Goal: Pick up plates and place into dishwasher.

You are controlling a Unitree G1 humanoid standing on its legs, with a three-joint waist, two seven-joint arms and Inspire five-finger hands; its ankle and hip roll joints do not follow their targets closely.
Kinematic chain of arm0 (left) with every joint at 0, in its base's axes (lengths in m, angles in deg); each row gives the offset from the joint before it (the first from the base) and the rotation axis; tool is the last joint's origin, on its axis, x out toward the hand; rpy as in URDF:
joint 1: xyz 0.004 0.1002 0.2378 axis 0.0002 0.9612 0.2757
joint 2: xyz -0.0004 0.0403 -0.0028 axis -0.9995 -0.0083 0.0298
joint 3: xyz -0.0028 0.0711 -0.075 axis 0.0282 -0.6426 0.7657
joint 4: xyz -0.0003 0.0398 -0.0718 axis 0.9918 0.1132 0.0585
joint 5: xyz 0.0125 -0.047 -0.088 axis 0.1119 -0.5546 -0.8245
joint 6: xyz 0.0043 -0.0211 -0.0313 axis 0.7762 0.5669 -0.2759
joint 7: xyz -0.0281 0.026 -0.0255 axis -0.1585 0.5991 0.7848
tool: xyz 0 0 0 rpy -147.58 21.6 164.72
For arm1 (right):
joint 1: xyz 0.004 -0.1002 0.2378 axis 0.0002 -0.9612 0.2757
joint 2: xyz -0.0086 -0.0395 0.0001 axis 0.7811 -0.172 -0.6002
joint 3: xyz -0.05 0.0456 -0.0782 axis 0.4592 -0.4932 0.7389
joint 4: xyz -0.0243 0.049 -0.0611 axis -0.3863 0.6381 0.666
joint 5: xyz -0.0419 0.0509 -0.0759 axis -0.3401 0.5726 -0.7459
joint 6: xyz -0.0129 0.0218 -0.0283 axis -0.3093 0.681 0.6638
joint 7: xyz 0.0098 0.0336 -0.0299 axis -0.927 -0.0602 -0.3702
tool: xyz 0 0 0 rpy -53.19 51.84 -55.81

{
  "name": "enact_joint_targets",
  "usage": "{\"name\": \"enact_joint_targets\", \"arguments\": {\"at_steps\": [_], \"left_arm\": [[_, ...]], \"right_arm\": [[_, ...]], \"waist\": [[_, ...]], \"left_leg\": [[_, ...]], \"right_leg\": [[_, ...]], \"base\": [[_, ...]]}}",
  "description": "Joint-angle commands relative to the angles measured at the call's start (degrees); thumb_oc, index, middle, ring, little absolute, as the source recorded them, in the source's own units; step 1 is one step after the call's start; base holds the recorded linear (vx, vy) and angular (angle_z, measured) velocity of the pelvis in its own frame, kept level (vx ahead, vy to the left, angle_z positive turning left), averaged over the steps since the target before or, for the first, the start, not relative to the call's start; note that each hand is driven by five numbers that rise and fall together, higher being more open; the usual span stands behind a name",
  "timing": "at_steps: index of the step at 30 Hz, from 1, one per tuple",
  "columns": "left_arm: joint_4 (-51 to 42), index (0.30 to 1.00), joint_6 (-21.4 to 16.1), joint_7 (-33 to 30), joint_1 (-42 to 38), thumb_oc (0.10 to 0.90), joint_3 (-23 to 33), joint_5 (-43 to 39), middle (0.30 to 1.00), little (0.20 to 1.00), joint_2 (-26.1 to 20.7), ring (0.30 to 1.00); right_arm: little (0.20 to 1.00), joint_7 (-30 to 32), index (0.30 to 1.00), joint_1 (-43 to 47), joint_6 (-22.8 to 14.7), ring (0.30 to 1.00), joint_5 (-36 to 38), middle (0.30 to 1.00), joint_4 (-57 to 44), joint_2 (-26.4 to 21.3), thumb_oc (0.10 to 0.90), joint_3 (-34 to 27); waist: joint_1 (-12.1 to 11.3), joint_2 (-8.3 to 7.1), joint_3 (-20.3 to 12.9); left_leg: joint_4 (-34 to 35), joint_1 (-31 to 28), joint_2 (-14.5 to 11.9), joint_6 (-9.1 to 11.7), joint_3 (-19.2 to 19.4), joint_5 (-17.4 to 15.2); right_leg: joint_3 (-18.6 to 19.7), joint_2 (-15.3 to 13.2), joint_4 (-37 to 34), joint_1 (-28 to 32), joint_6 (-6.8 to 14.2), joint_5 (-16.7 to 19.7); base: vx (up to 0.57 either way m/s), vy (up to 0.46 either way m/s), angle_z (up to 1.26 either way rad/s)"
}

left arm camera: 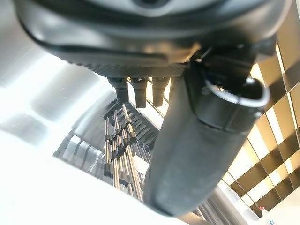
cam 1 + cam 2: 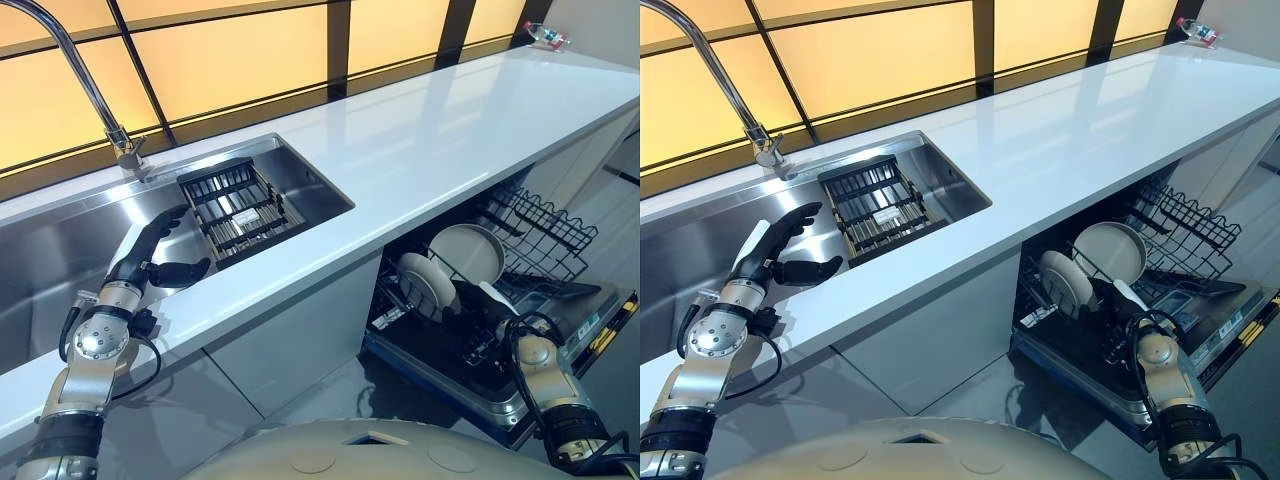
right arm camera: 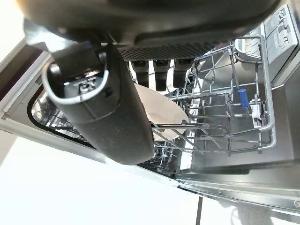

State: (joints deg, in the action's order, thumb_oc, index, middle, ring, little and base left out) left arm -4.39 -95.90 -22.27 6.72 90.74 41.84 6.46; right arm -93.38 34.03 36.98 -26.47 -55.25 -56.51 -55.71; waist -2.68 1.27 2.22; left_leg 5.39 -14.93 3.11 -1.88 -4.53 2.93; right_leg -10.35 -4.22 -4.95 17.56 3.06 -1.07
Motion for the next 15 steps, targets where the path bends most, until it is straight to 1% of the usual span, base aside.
{"name": "enact_joint_targets", "arguments": {"at_steps": [1, 3, 5, 8, 11, 12, 15], "left_arm": [[-1.5, 0.900, -5.2, -0.9, -2.9, 0.800, 3.0, -0.7, 0.900, 0.900, -0.8, 0.900], [-1.7, 0.900, -4.3, -0.8, -3.2, 0.800, 2.4, -0.6, 0.900, 0.900, -0.7, 0.900], [-2.1, 0.900, -3.0, -0.4, -3.8, 0.800, 1.6, -0.3, 0.900, 0.900, -0.6, 0.900], [-2.2, 0.900, -2.2, 1.3, -4.1, 0.800, 0.8, 0.1, 0.900, 0.900, -0.7, 0.900], [-2.2, 0.900, -1.4, 3.7, -3.7, 0.800, 0.7, 0.0, 0.900, 0.900, -1.7, 0.900], [-2.2, 0.900, -1.2, 5.0, -3.2, 0.800, 0.8, 0.1, 0.900, 0.900, -2.1, 0.900], [-2.5, 0.900, -0.6, 7.0, -1.8, 0.800, 1.4, -0.1, 0.900, 0.900, -3.0, 0.900]], "right_arm": [[0.900, 0.1, 0.900, 3.7, -3.3, 0.900, -3.5, 0.900, -2.2, -6.0, 0.800, -1.0], [0.900, -1.2, 0.900, 4.8, -2.7, 0.900, -3.9, 0.900, -2.0, -7.5, 0.800, -0.9], [0.900, -3.7, 0.900, 6.7, -1.0, 0.900, -3.5, 0.900, -1.4, -8.9, 0.800, -0.7], [0.900, -8.4, 0.900, 9.9, 0.2, 0.900, -2.2, 0.900, 1.6, -10.9, 0.800, -0.6], [0.900, -8.9, 0.900, 12.3, -0.8, 0.900, -0.6, 0.900, 5.3, -12.9, 0.800, -0.5], [0.900, -9.5, 0.900, 13.2, -0.4, 0.900, 0.9, 0.900, 6.6, -13.8, 0.800, -0.8], [0.900, -11.8, 0.900, 13.6, -0.2, 0.900, 0.9, 0.900, 7.6, -15.5, 0.800, -1.8]], "waist": [[-0.2, 0.48, -3.4], [-0.4, 0.54, -3.1], [-0.7, 0.65, -2.5], [-1.5, 0.72, -1.6], [-2.5, 0.53, -1.2], [-3.0, 0.42, -1.4], [-3.7, 0.25, -1.7]], "left_leg": [[-0.4, -0.7, 2.0, 0.1, 0.8, -2.2], [-0.5, -0.8, 2.0, 0.2, 0.4, -1.9], [-1.0, -1.0, 1.9, 0.3, -0.1, -1.7], [-1.7, -1.4, 1.8, 0.4, -0.7, -1.4], [-2.4, -1.8, 1.7, 0.4, -1.1, -1.2], [-2.7, -1.9, 1.6, 0.4, -1.3, -1.0], [-3.5, -2.1, 1.6, 0.3, -1.4, -0.9]], "right_leg": [[-1.7, 1.6, 8.5, -7.4, 2.2, 1.2], [-1.9, 1.4, 8.7, -7.3, 2.1, 1.2], [-2.1, 1.2, 9.2, -7.1, 1.9, 1.1], [-2.4, 0.9, 10.0, -6.5, 1.7, 0.9], [-2.9, 0.8, 10.5, -5.7, 1.6, 1.1], [-3.2, 0.7, 10.6, -5.3, 1.6, 1.3], [-3.6, 0.5, 11.1, -4.8, 1.6, 1.6]], "base": [[0.07, 0.004, -0.01], [0.09, 0.016, 0.00], [0.15, 0.033, 0.01], [0.19, 0.035, 0.04], [0.22, 0.020, 0.08], [0.25, 0.016, 0.13], [0.23, 0.014, 0.08]]}}
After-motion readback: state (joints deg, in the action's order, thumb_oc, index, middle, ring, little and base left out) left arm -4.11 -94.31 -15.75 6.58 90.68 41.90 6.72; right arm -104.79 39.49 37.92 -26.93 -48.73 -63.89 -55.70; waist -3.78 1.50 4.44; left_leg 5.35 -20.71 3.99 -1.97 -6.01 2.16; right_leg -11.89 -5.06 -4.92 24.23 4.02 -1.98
